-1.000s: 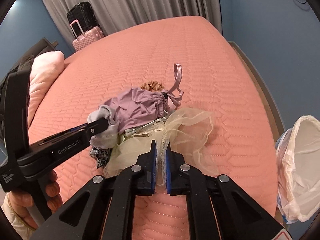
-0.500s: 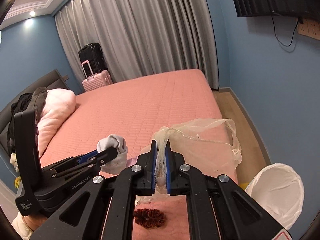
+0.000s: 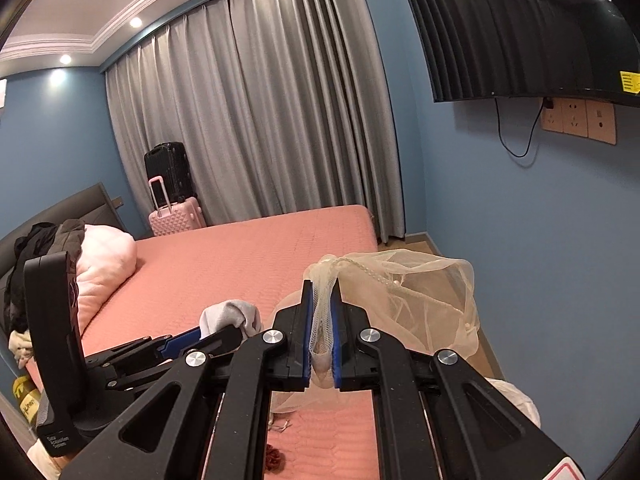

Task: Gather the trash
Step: 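Carry both items over the wastebasket and open both tools to drop them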

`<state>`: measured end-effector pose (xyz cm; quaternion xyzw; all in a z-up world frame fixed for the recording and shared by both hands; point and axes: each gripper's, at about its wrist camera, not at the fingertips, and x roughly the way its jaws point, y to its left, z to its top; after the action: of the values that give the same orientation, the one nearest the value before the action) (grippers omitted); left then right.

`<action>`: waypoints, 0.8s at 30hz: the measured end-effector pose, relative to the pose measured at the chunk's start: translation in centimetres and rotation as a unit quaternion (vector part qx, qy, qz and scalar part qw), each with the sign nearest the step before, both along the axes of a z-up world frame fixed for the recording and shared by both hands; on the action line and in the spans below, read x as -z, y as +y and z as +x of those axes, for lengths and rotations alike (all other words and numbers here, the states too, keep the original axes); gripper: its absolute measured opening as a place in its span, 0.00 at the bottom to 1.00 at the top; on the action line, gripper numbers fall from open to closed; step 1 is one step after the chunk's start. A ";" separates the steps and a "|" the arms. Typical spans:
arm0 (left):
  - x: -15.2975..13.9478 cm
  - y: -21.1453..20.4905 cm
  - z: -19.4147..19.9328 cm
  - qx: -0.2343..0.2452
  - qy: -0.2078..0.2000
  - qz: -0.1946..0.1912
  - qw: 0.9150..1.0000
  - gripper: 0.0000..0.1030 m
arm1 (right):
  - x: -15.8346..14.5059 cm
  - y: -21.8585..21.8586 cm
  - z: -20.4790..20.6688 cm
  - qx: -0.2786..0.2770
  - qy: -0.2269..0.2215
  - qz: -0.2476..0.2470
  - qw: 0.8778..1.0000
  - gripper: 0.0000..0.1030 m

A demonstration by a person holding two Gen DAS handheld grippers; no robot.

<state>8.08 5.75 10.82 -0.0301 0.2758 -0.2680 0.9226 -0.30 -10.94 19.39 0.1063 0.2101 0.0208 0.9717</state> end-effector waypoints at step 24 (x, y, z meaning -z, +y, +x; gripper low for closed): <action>4.7 -14.5 -3.6 0.128 0.033 0.059 0.989 0.26 | 8.3 -12.7 -4.3 0.120 0.067 0.028 0.990 0.06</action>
<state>4.47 -8.70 6.15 0.0514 0.3231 -0.3663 0.8711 -4.58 -23.62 11.12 0.1594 0.2601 -0.0970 0.9474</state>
